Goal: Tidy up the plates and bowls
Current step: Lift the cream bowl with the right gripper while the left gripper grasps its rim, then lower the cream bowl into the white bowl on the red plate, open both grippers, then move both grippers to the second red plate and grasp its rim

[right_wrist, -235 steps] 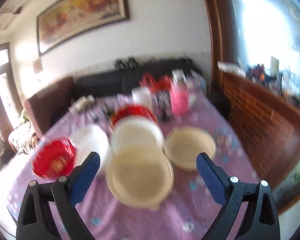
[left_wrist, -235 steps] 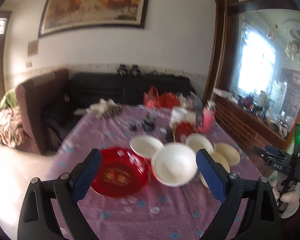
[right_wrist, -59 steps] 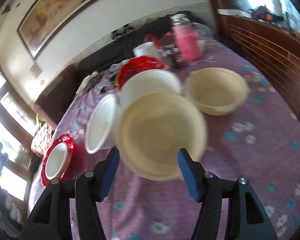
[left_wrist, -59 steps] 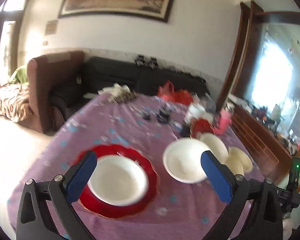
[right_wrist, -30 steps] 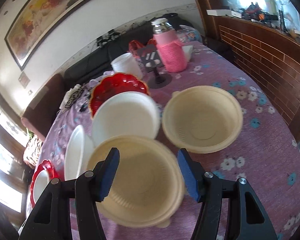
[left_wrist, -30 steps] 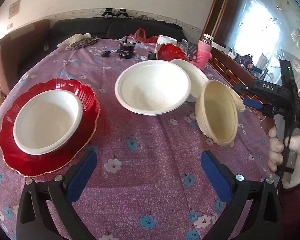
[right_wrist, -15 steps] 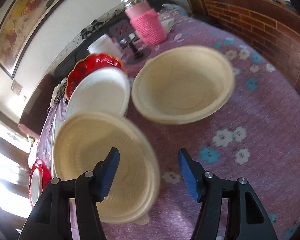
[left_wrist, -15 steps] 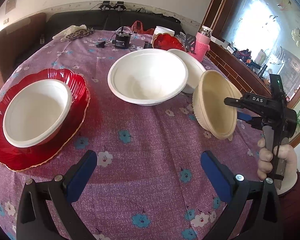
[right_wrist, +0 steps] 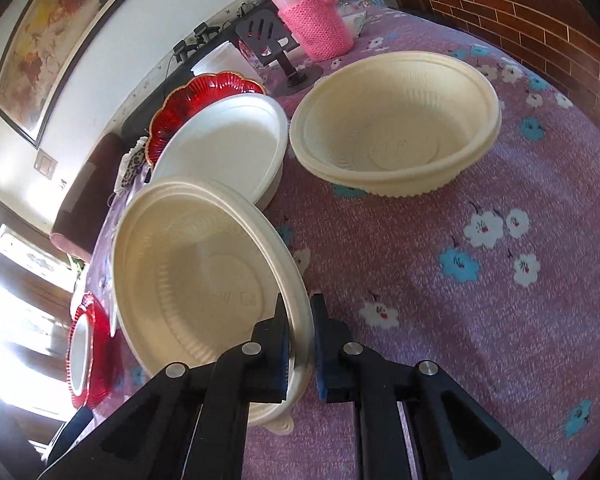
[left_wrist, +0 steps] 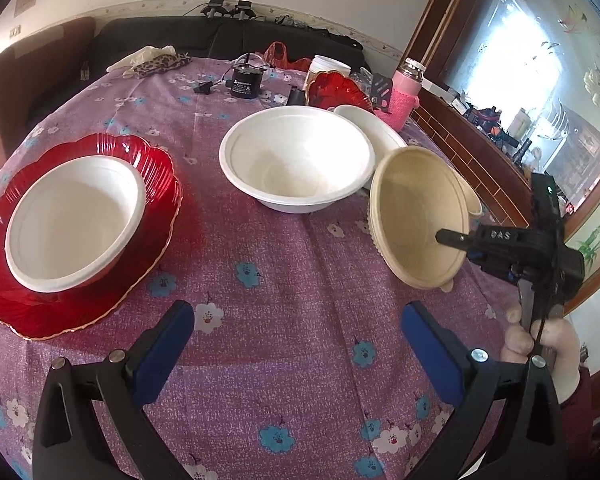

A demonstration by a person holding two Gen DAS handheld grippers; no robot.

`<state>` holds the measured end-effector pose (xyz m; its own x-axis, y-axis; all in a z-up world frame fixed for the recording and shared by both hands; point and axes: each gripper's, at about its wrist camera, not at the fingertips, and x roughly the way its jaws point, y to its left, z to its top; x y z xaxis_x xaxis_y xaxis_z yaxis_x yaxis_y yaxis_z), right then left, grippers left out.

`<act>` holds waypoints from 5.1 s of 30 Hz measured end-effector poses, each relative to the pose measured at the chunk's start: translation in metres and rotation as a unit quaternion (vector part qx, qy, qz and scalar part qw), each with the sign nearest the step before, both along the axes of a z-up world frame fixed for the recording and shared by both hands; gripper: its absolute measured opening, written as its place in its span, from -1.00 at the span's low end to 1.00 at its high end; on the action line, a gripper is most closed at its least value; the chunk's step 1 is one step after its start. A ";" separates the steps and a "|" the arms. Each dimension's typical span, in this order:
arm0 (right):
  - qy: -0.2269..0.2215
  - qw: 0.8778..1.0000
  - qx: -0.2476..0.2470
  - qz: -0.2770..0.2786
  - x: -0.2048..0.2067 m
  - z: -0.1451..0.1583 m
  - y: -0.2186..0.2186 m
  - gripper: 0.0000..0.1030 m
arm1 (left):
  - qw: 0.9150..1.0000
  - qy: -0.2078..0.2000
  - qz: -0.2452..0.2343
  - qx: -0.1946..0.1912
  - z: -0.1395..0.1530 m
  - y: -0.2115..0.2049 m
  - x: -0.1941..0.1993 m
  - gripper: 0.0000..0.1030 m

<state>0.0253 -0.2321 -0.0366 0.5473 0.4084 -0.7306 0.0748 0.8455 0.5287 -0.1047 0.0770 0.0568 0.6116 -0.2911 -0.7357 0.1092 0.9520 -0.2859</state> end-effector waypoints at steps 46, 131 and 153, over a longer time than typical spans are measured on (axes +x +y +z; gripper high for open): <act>-0.002 0.953 0.002 0.303 0.029 0.076 0.318 -0.79 | 0.980 0.075 0.182 -0.024 0.019 0.163 0.051 0.04; -0.133 0.984 -0.111 0.031 -0.038 0.129 0.037 0.15 | 0.976 -0.131 0.145 0.093 0.127 0.060 -0.018 0.93; -0.072 0.992 -0.102 0.017 0.098 0.135 -0.018 0.34 | 0.992 -0.066 0.035 0.100 0.174 0.000 0.171 0.93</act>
<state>0.1228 -0.2503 0.0982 0.6396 0.2803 -0.7158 -0.0199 0.9369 0.3491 0.0659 0.0766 0.2308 0.7203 -0.1010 -0.6862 0.0653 0.9948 -0.0778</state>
